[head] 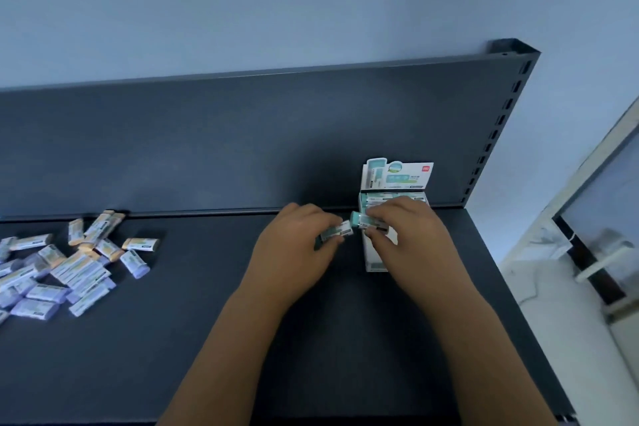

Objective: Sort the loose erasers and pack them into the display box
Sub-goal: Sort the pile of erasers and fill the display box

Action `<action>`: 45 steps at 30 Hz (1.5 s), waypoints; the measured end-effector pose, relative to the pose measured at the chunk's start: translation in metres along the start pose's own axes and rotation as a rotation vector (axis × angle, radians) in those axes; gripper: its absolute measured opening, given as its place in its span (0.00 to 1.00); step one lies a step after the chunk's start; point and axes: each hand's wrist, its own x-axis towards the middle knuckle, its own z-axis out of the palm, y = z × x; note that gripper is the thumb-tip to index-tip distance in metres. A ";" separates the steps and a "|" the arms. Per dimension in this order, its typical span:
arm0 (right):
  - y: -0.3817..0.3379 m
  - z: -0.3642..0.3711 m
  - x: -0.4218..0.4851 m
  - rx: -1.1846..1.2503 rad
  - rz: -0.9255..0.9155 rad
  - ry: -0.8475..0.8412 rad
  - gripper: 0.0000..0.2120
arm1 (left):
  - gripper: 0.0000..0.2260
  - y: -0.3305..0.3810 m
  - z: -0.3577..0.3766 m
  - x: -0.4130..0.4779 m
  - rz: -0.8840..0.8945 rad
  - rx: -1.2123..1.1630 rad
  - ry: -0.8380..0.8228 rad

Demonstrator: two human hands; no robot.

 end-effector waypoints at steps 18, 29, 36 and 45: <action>0.079 -0.023 0.031 -0.179 0.085 -0.049 0.12 | 0.09 0.026 0.071 0.079 0.115 0.202 -0.021; 0.086 -0.009 0.035 -0.187 0.090 -0.036 0.13 | 0.08 0.021 0.076 0.085 0.127 0.260 -0.047; 0.087 -0.008 0.035 -0.192 0.084 0.007 0.13 | 0.07 0.012 0.071 0.086 0.125 0.232 -0.049; 0.081 -0.004 0.033 -0.199 0.113 0.020 0.14 | 0.05 0.016 0.067 0.085 0.118 0.232 -0.057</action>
